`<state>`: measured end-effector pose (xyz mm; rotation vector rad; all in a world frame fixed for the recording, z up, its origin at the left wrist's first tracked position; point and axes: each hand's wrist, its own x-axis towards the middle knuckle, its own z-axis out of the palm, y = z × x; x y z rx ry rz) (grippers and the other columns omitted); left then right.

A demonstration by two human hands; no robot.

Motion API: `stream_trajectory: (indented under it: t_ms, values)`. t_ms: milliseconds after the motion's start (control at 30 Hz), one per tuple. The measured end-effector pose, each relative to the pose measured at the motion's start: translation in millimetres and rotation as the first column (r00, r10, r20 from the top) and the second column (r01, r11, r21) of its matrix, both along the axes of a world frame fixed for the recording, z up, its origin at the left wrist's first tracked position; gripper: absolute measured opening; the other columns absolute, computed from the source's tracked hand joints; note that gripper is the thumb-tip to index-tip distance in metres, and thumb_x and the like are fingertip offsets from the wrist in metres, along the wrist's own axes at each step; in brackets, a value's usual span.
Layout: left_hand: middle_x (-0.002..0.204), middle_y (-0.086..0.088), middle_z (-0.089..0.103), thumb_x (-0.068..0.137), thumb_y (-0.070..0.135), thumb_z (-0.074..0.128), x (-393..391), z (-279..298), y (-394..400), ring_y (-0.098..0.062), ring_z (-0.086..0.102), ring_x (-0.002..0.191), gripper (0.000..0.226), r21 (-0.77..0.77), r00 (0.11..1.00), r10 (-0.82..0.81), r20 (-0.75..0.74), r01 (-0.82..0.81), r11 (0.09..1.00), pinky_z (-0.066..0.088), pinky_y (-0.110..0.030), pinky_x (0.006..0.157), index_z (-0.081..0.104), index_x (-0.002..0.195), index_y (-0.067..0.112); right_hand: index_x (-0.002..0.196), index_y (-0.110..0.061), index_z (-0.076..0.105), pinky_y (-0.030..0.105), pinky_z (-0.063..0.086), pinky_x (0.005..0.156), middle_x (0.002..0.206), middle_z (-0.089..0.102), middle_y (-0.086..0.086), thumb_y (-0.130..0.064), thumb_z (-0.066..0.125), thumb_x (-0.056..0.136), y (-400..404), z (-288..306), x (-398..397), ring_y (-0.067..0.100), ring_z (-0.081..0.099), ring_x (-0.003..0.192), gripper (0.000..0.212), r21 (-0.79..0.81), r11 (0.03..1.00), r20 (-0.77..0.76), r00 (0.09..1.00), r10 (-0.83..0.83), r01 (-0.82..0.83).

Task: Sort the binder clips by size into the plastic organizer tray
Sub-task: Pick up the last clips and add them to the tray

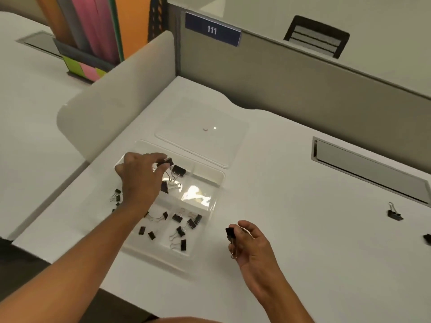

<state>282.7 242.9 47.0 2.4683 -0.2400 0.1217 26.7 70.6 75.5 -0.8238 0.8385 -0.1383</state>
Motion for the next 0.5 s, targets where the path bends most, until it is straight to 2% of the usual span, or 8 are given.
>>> stream_trajectory:
  t_ms: [67, 133, 200, 267, 400, 500]
  values:
    - [0.115, 0.001, 0.065, 0.093, 0.053, 0.070, 11, -13, 0, -0.024, 0.046, 0.121, 0.016, 0.054, 0.997, -0.053, -0.059, 0.057, 0.997, 0.018, -0.022, 0.084, 0.073, 0.107, 0.046, 0.116, -0.005, 0.063, 0.032, 0.057, 0.076, 0.101, 0.074, 0.016, -0.010, 0.077, 0.081, 8, 4, 6, 0.022, 0.072, 0.085, 0.038, -0.037, 0.999, 0.012, 1.000, 0.021, -0.021]
    - [0.126, 0.005, 0.063, 0.093, 0.052, 0.070, 14, -18, -3, -0.023, 0.043, 0.124, 0.018, 0.071, 0.990, -0.117, -0.085, 0.123, 0.990, 0.017, -0.021, 0.083, 0.073, 0.109, 0.044, 0.115, -0.003, 0.063, 0.031, 0.061, 0.077, 0.103, 0.073, 0.018, -0.009, 0.077, 0.081, 14, 7, 12, 0.024, 0.072, 0.087, 0.037, -0.075, 0.996, 0.007, 0.999, 0.043, -0.042]
    - [0.139, 0.008, 0.060, 0.095, 0.042, 0.072, 14, -14, -5, -0.023, 0.044, 0.126, 0.030, 0.106, 0.986, -0.166, -0.017, 0.167, 0.980, 0.017, -0.027, 0.089, 0.071, 0.124, 0.037, 0.111, -0.002, 0.064, 0.032, 0.062, 0.079, 0.103, 0.072, 0.020, -0.004, 0.076, 0.085, 19, 9, 19, 0.027, 0.073, 0.088, 0.029, -0.132, 0.988, -0.007, 0.997, 0.078, -0.078]
    - [0.142, 0.006, 0.057, 0.096, 0.029, 0.074, 11, -5, -1, -0.026, 0.047, 0.127, 0.038, 0.107, 0.988, -0.145, 0.043, 0.140, 0.984, 0.023, -0.036, 0.091, 0.068, 0.133, 0.027, 0.107, -0.001, 0.066, 0.037, 0.063, 0.086, 0.104, 0.072, 0.019, 0.001, 0.073, 0.092, 23, 14, 30, 0.032, 0.074, 0.090, 0.017, -0.237, 0.960, -0.031, 0.989, 0.144, -0.148]
    - [0.130, 0.007, 0.063, 0.096, 0.015, 0.069, -1, -3, 16, -0.023, 0.048, 0.126, 0.031, 0.060, 0.992, -0.125, 0.010, 0.124, 0.990, 0.022, -0.036, 0.092, 0.072, 0.124, 0.028, 0.097, -0.006, 0.070, 0.044, 0.063, 0.092, 0.104, 0.075, 0.013, -0.003, 0.075, 0.092, 30, 31, 75, 0.030, 0.079, 0.091, 0.008, -0.515, 0.814, -0.124, 0.963, 0.239, -0.268]
    - [0.125, 0.009, 0.068, 0.096, 0.019, 0.071, -10, -6, 26, -0.021, 0.051, 0.127, 0.024, 0.097, 0.982, -0.186, -0.002, 0.186, 0.978, 0.027, -0.041, 0.095, 0.075, 0.117, 0.029, 0.090, -0.015, 0.072, 0.034, 0.062, 0.086, 0.092, 0.076, 0.000, -0.014, 0.080, 0.090, 33, 39, 122, 0.016, 0.076, 0.088, 0.008, -0.735, 0.615, -0.122, 0.947, 0.297, -0.287]
